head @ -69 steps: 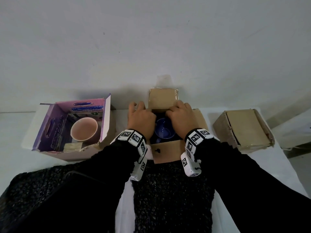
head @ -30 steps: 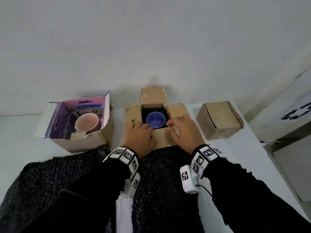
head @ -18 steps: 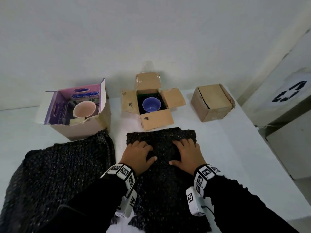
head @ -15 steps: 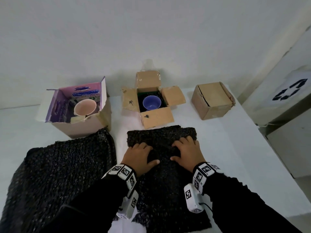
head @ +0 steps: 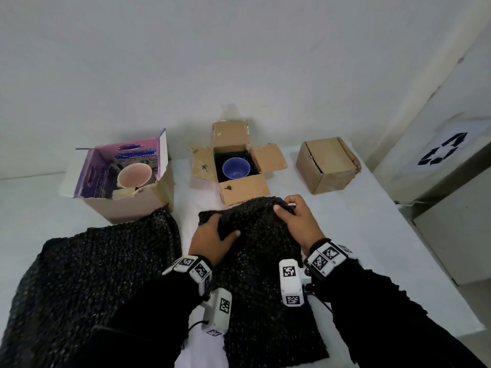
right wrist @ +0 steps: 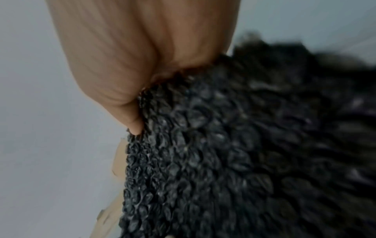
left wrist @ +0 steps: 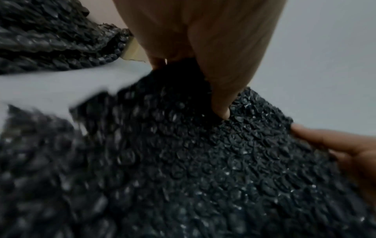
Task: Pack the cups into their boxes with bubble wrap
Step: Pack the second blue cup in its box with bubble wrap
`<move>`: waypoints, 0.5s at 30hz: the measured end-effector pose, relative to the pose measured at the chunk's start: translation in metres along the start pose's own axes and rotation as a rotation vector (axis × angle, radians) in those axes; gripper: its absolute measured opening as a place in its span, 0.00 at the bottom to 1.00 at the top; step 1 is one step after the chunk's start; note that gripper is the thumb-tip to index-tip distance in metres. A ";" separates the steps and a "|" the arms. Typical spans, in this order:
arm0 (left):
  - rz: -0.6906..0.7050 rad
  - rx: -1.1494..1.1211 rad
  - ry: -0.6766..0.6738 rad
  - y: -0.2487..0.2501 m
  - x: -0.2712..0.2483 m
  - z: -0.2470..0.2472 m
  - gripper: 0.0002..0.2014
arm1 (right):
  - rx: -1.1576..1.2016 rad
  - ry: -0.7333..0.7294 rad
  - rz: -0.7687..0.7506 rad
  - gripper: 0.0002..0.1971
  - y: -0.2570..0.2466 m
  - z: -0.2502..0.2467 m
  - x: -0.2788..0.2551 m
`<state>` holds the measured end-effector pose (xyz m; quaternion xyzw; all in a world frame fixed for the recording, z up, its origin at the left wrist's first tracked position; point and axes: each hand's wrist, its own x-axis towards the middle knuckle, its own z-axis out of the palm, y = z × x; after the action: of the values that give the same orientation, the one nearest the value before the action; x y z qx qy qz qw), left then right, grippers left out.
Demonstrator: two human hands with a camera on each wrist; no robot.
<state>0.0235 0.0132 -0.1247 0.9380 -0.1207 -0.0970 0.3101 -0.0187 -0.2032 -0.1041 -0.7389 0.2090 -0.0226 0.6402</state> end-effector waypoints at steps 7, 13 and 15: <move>0.230 -0.080 0.020 0.018 0.005 -0.025 0.08 | -0.057 -0.107 -0.015 0.19 -0.030 -0.015 0.001; 0.170 -0.418 0.176 0.052 0.014 -0.046 0.25 | -0.255 -0.350 -0.146 0.42 -0.046 0.007 -0.005; 0.171 -0.455 0.186 0.062 0.016 -0.054 0.31 | -0.383 -0.342 -0.172 0.25 -0.053 0.013 -0.004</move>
<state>0.0419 -0.0097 -0.0461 0.8353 -0.1457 -0.0085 0.5301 -0.0036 -0.1849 -0.0552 -0.8546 0.0347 0.0883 0.5105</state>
